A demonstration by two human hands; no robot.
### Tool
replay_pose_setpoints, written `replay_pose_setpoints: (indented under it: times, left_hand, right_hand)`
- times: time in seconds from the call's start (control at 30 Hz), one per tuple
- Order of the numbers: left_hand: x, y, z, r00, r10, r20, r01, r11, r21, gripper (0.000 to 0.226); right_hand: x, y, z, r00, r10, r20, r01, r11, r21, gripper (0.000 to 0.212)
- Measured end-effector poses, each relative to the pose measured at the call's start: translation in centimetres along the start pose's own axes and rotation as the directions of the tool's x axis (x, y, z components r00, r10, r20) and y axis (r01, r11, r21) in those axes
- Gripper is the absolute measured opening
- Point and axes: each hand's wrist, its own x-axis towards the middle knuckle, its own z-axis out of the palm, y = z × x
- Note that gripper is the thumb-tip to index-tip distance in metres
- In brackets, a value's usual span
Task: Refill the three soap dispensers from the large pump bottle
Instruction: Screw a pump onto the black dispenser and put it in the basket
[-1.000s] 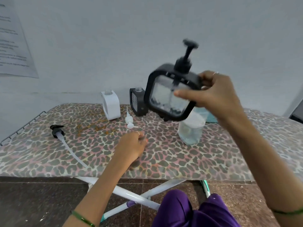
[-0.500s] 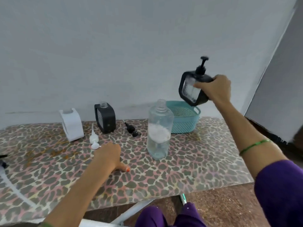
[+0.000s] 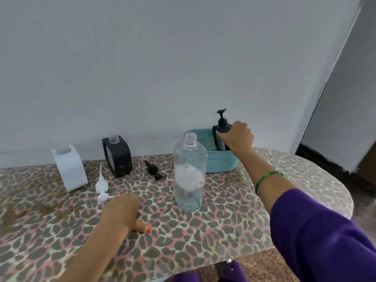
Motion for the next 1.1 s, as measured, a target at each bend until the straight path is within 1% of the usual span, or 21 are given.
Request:
replay_pose_setpoints:
  times: [0.13, 0.23, 0.33, 0.4, 0.5, 0.57, 0.67, 0.77, 0.83, 0.87, 0.9, 0.93, 0.97, 1.0, 1.03, 1.07, 1.1]
  left_hand:
    - [0.2, 0.0, 0.1, 1.000, 0.005, 0.010, -0.005, 1.000, -0.017, 0.057]
    - [0.4, 0.0, 0.2, 1.000, 0.003, 0.003, -0.003, 1.000, -0.016, 0.057]
    - [0.4, -0.1, 0.3, 1.000, 0.003, 0.002, -0.003, 1.000, -0.001, 0.057]
    - [0.4, -0.2, 0.3, 1.000, 0.003, 0.003, -0.003, 1.000, 0.005, 0.056]
    - [0.3, -0.2, 0.3, 1.000, 0.008, 0.002, -0.008, 1.000, 0.010, 0.055]
    - [0.3, -0.1, 0.3, 1.000, 0.012, 0.002, -0.012, 1.000, 0.008, 0.053]
    - [0.2, -0.1, 0.3, 1.000, 0.011, 0.005, -0.011, 1.000, 0.003, 0.051]
    - [0.2, 0.0, 0.3, 1.000, 0.005, 0.026, -0.005, 1.000, -0.008, 0.050]
    - [0.2, 0.1, 0.3, 0.999, 0.002, 0.036, -0.002, 1.000, -0.010, 0.051]
    - [0.2, 0.1, 0.4, 0.999, 0.001, 0.039, -0.001, 1.000, -0.009, 0.051]
    - [0.2, 0.1, 0.4, 0.999, 0.001, 0.042, -0.001, 1.000, -0.005, 0.052]
    - [0.2, 0.0, 0.4, 0.999, 0.002, 0.042, -0.002, 1.000, -0.002, 0.052]
    - [0.2, 0.0, 0.4, 0.999, 0.002, 0.043, -0.002, 1.000, -0.002, 0.052]
    - [0.2, 0.0, 0.4, 0.999, 0.001, 0.045, -0.001, 1.000, -0.001, 0.052]
    - [0.1, 0.0, 0.3, 0.999, 0.000, 0.047, 0.000, 1.000, -0.001, 0.053]
    - [0.1, 0.0, 0.3, 0.999, 0.002, 0.046, -0.002, 1.000, -0.004, 0.054]
    - [0.1, 0.0, 0.3, 0.999, 0.002, 0.047, -0.002, 1.000, -0.009, 0.055]
  right_hand:
    - [-0.1, 0.4, 1.1, 0.998, -0.054, -0.036, 0.044, 0.973, -0.227, 0.039]
    - [-0.4, 1.2, 1.9, 1.000, 0.008, -0.029, -0.018, 0.943, -0.332, 0.054]
    - [-0.6, 1.7, 2.0, 0.996, 0.090, 0.017, -0.079, 0.935, -0.346, 0.054]
    - [-0.7, 1.7, 1.9, 0.993, 0.115, 0.031, -0.097, 0.934, -0.344, 0.057]
    - [-0.7, 1.4, 1.8, 0.991, 0.128, 0.048, -0.102, 0.927, -0.362, 0.076]
    - [-0.7, 1.2, 1.8, 0.987, 0.140, 0.077, -0.103, 0.928, -0.359, 0.083]
    - [-0.7, 1.2, 1.8, 0.982, 0.155, 0.103, -0.119, 0.947, -0.298, 0.085]
    - [-1.1, 1.3, 1.4, 0.988, 0.120, 0.101, -0.088, 0.956, -0.281, 0.079]
    - [-1.8, 1.2, 0.8, 0.997, 0.073, 0.036, -0.064, 0.977, -0.202, 0.072]
    - [-2.3, 1.1, 0.4, 0.999, 0.036, -0.024, -0.038, 0.993, -0.110, 0.067]
    - [-3.0, 1.1, 0.0, 0.997, -0.012, -0.076, 0.013, 1.000, 0.018, 0.062]
    - [-4.1, 1.2, -0.5, 0.993, -0.071, -0.094, 0.086, 0.980, 0.177, 0.058]
    - [-5.5, 1.3, -1.1, 0.986, -0.147, -0.074, 0.163, 0.925, 0.344, 0.058]
    - [-7.1, 1.5, -1.9, 0.972, -0.234, -0.020, 0.213, 0.843, 0.494, 0.061]
    - [-8.9, 1.6, -2.5, 0.950, -0.308, 0.054, 0.214, 0.765, 0.607, 0.066]
    - [-10.7, 1.9, -2.7, 0.923, -0.359, 0.136, 0.181, 0.719, 0.671, 0.072]
    - [-12.3, 2.1, -2.7, 0.895, -0.390, 0.215, 0.139, 0.703, 0.698, 0.079]
